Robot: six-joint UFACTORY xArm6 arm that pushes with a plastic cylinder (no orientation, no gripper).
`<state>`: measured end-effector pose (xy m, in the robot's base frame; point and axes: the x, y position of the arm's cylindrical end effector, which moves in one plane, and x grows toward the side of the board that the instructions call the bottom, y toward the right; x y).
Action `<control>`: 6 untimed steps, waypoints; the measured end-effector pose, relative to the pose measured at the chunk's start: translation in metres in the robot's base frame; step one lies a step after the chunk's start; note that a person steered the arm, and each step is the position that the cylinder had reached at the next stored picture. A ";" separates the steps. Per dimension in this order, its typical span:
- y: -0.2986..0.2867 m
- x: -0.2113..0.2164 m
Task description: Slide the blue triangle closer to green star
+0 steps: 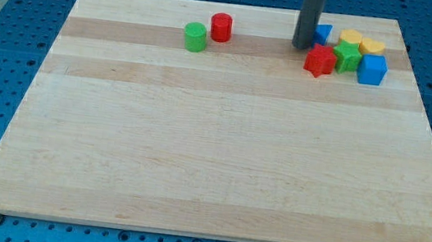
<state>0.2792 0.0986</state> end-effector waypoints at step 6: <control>0.013 -0.034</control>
